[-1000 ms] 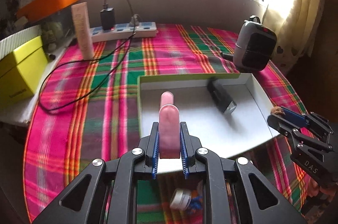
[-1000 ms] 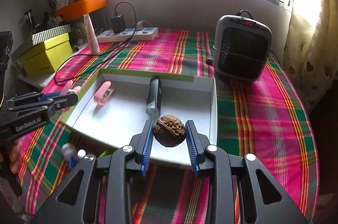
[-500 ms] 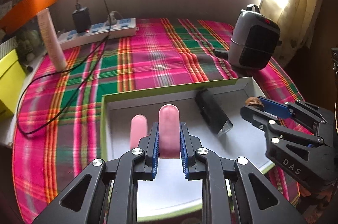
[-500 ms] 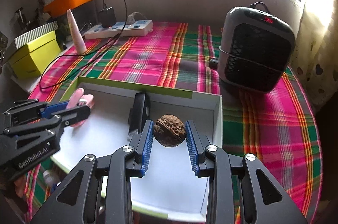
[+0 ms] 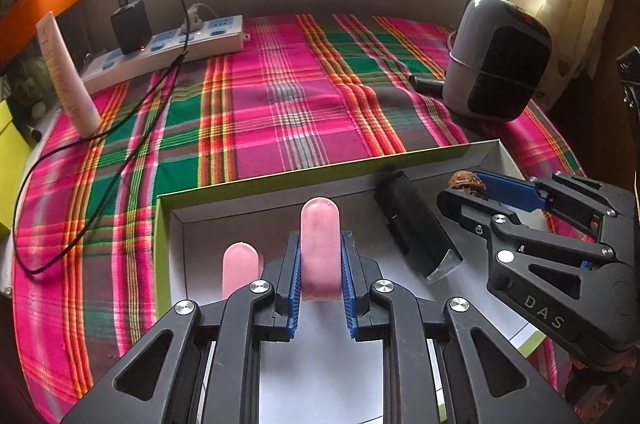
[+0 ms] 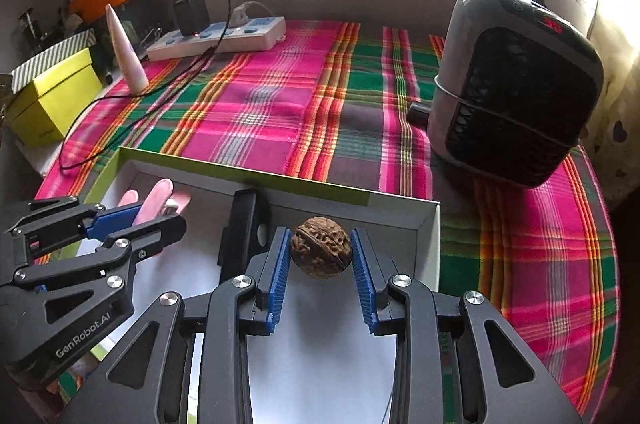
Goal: Organize objects
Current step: 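Open left gripper releasing pink block while right gripper releases walnut in box, then withdraw both open grippers from the box toward the objects on the cloth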
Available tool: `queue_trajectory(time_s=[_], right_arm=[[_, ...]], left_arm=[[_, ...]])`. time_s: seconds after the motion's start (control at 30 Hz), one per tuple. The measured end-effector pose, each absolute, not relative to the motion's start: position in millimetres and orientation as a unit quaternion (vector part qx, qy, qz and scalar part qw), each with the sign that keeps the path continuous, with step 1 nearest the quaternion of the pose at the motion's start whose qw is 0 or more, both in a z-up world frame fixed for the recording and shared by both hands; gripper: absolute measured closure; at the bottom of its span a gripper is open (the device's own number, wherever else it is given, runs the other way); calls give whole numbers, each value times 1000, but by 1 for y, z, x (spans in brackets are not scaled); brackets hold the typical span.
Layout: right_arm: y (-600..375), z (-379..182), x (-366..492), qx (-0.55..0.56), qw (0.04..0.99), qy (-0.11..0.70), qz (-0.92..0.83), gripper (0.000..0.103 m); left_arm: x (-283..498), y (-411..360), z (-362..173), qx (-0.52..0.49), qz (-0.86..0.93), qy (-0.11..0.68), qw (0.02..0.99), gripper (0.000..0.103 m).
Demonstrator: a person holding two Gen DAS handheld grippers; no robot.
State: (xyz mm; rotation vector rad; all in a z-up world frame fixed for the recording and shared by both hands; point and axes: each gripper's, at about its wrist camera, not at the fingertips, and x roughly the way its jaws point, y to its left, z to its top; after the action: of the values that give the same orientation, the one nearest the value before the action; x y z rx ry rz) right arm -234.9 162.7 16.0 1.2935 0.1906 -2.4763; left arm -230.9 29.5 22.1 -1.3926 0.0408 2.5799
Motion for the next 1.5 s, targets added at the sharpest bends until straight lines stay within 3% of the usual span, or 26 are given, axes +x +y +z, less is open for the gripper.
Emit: queue_trajectory(time_s=[0.67, 1.0, 1.07, 1.5], right_arm=[[162, 9, -241, 464, 160, 68, -868, 71], [159, 11, -237, 462, 158, 71, -870, 70], [159, 12, -236, 461, 157, 70, -871, 56], [165, 17, -227, 458, 150, 62, -874, 56]], left_arm=[[-237, 32, 14, -483, 870, 20, 102, 86], [-236, 32, 14, -486, 868, 20, 98, 72], [-235, 31, 15, -486, 868, 16, 96, 70], [-225, 25, 24, -478, 873, 7, 96, 63]])
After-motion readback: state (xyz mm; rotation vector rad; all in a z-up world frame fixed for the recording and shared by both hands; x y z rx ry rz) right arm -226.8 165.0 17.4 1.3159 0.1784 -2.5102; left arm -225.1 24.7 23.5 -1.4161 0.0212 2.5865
